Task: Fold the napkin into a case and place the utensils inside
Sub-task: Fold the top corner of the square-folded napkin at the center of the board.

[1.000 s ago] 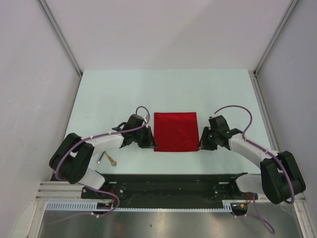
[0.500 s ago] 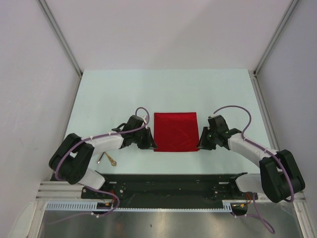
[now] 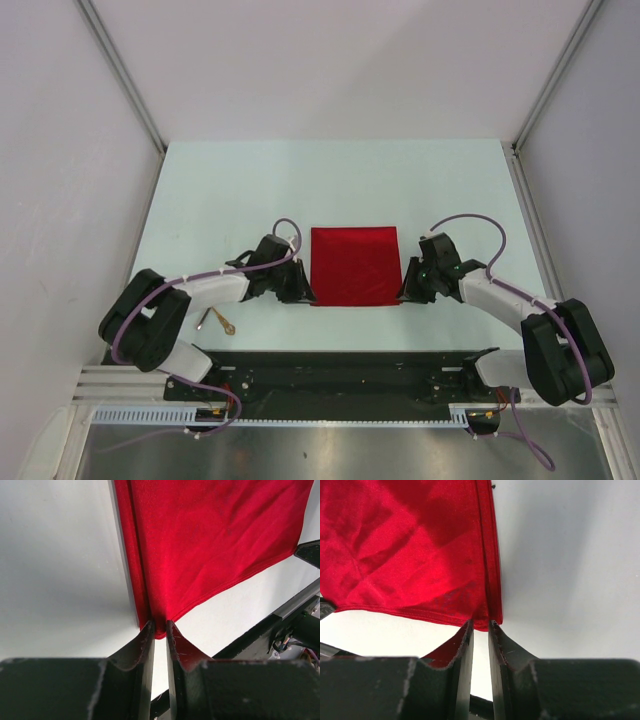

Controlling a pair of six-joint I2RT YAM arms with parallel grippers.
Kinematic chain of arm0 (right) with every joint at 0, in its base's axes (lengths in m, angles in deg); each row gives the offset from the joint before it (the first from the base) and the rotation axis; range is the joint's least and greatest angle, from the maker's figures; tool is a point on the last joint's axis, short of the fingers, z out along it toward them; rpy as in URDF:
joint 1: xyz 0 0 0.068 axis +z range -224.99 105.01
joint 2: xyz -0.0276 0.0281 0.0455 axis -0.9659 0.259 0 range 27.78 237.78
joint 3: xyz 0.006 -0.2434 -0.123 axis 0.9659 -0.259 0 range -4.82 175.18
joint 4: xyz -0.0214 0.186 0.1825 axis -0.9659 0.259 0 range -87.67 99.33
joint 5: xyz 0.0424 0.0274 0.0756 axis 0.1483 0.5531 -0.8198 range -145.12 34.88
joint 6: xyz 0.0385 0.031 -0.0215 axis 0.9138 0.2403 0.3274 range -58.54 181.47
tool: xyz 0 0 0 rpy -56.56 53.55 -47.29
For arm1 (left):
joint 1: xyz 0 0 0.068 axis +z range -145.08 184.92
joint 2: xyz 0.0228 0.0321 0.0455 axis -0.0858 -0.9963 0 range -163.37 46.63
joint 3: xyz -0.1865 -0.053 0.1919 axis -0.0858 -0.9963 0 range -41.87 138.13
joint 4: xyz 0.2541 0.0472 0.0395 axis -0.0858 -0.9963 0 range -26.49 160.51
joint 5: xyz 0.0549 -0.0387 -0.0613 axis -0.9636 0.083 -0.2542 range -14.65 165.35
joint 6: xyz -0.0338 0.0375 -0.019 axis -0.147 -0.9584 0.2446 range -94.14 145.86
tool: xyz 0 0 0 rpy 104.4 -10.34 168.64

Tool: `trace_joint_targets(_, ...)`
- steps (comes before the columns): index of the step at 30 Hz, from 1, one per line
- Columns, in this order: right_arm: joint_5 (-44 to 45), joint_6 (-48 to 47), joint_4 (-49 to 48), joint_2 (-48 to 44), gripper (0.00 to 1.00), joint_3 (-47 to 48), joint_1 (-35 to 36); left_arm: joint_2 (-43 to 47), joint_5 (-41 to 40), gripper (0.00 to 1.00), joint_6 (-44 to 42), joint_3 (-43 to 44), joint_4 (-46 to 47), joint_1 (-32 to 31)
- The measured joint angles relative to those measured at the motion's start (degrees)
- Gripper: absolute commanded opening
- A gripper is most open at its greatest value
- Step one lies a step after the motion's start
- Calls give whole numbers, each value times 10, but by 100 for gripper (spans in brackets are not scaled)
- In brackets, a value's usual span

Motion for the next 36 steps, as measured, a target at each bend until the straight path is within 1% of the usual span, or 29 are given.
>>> trace_joint_targets(18, 0, -2, -3, 7, 29, -1, 0, 1, 0, 19, 0, -6, 3, 0)
trace_joint_targets(23, 0, -5, -5, 11, 28, -1, 0, 1, 0, 19, 0, -8, 4, 0)
trace_joint_targets(25, 0, -5, -6, 12, 27, -1, 0, 1, 0, 19, 0, -9, 4, 0)
trace_joint_targets(30, -1, -7, -7, 12, 19, -1, -1, 3, 0, 20, 0, -9, 4, 0)
trace_joint_targets(35, -1, -7, -6, 10, 2, -1, -1, 6, -1, 22, 0, -11, 4, 0)
trace_joint_targets(36, -2, -8, -6, 9, 1, -1, -1, 9, -1, 23, 0, -12, 3, 0)
